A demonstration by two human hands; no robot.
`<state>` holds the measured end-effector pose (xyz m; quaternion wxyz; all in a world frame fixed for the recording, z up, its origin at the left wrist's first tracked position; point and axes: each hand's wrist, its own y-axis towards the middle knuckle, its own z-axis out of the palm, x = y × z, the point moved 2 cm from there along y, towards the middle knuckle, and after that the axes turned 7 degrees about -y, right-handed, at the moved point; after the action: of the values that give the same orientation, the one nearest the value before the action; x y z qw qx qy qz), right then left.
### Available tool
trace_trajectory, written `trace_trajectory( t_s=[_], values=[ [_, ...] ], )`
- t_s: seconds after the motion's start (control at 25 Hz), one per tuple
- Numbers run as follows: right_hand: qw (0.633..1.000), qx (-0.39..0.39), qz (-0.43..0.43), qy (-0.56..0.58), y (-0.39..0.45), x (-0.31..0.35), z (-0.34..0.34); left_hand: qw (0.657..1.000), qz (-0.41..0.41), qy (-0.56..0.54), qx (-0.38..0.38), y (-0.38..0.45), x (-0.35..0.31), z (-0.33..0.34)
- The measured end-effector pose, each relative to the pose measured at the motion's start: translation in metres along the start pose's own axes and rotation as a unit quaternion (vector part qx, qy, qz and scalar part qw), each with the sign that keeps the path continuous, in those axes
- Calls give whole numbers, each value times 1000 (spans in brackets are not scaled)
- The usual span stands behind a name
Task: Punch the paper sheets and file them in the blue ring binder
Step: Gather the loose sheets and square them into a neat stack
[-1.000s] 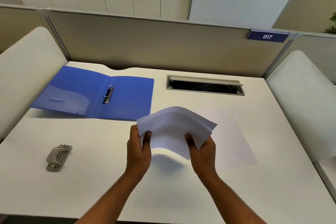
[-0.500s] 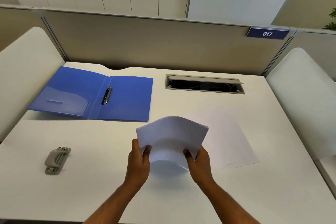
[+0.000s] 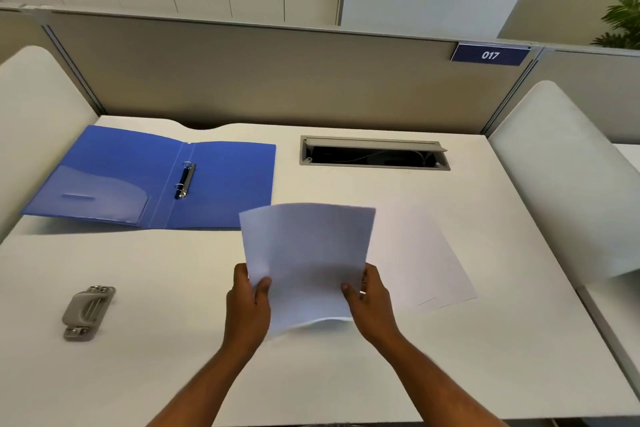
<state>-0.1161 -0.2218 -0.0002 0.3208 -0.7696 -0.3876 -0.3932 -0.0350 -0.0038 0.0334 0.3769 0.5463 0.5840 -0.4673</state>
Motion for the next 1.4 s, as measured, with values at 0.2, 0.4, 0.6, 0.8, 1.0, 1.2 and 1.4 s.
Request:
trace_trajectory(
  t_s=[0.2,0.4,0.6,0.8,1.0,1.2,1.4],
  values=[
    [987,-1,44,-154,26,-55,-24,991,-122,46,4,24,39,-1],
    [950,-93,111,-278,45,-91,-69,968,-236,82,32,34,85,-1],
    [927,-148,137,-317,77,-98,-109,960,-267,78,36,39,94,1],
    [878,5,156,-452,75,-120,-116,957,-283,45,30,41,97,7],
    [859,-71,123,-492,23,-119,-65,962,-267,44,32,40,96,12],
    [878,-114,122,-448,4,-101,-43,967,-244,56,42,38,93,10],
    [855,-148,261,-424,5,-107,-61,969,-232,64,50,37,103,-2]
  ],
)
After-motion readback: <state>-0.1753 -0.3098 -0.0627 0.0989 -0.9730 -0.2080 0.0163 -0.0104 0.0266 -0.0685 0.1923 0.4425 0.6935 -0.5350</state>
